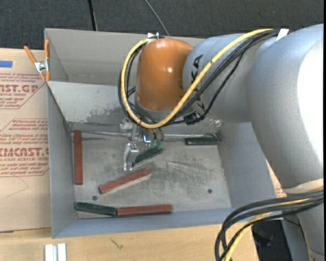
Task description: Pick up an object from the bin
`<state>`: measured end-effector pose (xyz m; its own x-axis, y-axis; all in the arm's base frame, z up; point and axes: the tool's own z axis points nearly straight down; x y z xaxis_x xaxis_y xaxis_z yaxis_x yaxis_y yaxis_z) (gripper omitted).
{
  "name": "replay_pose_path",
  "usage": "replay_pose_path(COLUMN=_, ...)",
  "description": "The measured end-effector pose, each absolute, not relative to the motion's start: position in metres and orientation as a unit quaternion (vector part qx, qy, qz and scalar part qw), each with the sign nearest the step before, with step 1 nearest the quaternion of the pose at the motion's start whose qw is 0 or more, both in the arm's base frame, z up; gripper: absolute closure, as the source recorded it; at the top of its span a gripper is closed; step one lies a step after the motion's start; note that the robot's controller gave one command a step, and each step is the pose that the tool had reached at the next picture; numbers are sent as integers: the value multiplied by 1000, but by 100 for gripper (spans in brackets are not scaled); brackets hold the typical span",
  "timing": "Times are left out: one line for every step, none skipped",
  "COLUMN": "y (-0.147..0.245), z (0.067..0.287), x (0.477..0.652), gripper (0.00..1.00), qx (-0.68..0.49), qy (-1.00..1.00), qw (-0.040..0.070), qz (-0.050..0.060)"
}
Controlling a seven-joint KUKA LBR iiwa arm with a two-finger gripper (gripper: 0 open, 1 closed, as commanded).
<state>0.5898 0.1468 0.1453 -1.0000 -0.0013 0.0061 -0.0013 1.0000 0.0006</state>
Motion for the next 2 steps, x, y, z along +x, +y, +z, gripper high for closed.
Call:
replay_pose_path(y=146, z=150, x=592, gripper=0, qx=0, qy=-1000, qw=-1, qz=-1)
replay_pose_path(y=143, z=107, x=570, gripper=0, qx=56, qy=-998, qw=-5, qz=-1)
